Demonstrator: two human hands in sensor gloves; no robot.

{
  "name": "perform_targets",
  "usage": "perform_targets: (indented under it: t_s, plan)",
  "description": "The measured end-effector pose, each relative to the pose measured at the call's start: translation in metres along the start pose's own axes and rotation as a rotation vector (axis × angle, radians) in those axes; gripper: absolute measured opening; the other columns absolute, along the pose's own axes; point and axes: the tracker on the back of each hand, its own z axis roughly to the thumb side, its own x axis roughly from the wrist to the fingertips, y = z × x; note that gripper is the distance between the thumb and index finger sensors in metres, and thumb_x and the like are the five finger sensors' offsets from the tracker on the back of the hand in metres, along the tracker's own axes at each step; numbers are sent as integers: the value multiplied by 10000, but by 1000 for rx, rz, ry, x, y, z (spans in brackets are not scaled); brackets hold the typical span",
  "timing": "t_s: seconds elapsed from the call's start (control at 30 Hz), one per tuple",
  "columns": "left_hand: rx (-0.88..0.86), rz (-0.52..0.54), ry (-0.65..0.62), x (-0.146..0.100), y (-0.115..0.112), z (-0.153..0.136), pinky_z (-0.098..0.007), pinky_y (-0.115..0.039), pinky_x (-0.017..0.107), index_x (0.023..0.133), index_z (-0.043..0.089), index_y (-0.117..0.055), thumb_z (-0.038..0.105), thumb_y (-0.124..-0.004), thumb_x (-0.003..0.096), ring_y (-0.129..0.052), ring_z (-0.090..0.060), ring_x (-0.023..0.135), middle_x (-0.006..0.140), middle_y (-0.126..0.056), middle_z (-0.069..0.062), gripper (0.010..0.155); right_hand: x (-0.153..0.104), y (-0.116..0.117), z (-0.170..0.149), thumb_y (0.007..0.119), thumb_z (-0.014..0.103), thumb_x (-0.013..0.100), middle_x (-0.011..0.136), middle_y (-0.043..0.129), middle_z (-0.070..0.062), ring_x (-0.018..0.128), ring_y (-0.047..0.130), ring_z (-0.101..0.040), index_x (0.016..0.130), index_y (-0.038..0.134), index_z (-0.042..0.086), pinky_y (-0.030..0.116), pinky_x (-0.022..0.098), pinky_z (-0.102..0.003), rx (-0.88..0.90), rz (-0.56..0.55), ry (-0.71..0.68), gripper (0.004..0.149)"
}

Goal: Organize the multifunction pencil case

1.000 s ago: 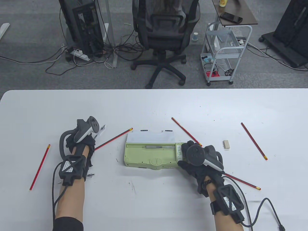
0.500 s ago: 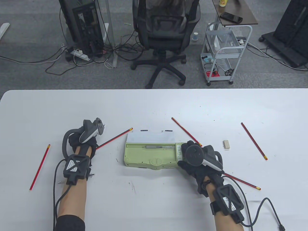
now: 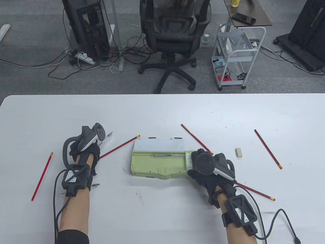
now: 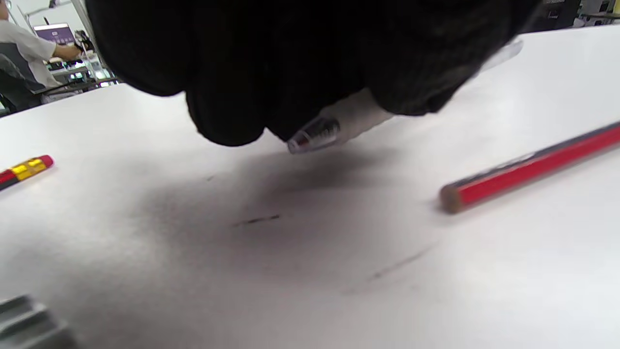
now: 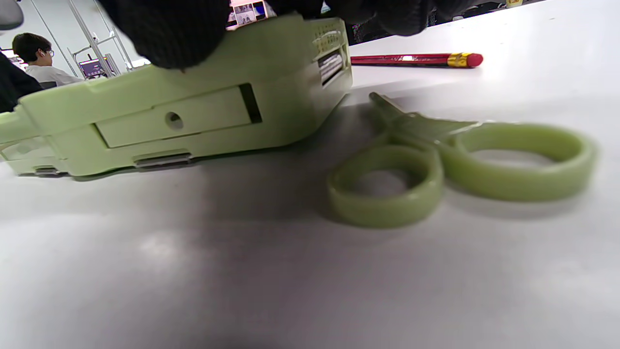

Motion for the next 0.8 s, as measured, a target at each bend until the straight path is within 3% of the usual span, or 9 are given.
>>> perform_targets:
  t_s: [0.27,0.43,0.6,0.8]
  plan:
    - [-168,118,-132,-40,33,4,-593,-793,574,890,262,-817,370,-829,451,-1005,-341,747,843,-1000,-84,452,0,0,-1,687,453,511,1116,326,-318,1011,465,-568,1116,397,21,485,721,-647,11,-7,2,798]
    - [-240,168,-287,-72,47,27,-590,-781,580,896,271,-812,361,-826,458,-987,-331,743,843,-980,-66,447,0,-1,-1,690,453,511,1114,333,-317,1011,466,-567,1115,399,20,485,720,-648,14,-7,3,798]
    - [-225,190,-441,-96,46,66,-588,-778,579,888,296,-829,360,-836,456,-983,-312,715,846,-970,-58,438,0,-2,-2,692,454,512,1117,326,-316,1012,466,-568,1116,400,22,485,721,-648,17,-2,2,797]
    - [-89,198,-546,-109,31,112,-587,-777,584,870,282,-856,359,-849,446,-983,-302,704,832,-977,-48,431,0,-1,-1,688,455,512,1116,329,-316,1011,470,-567,1115,399,20,489,721,-645,8,-2,3,798]
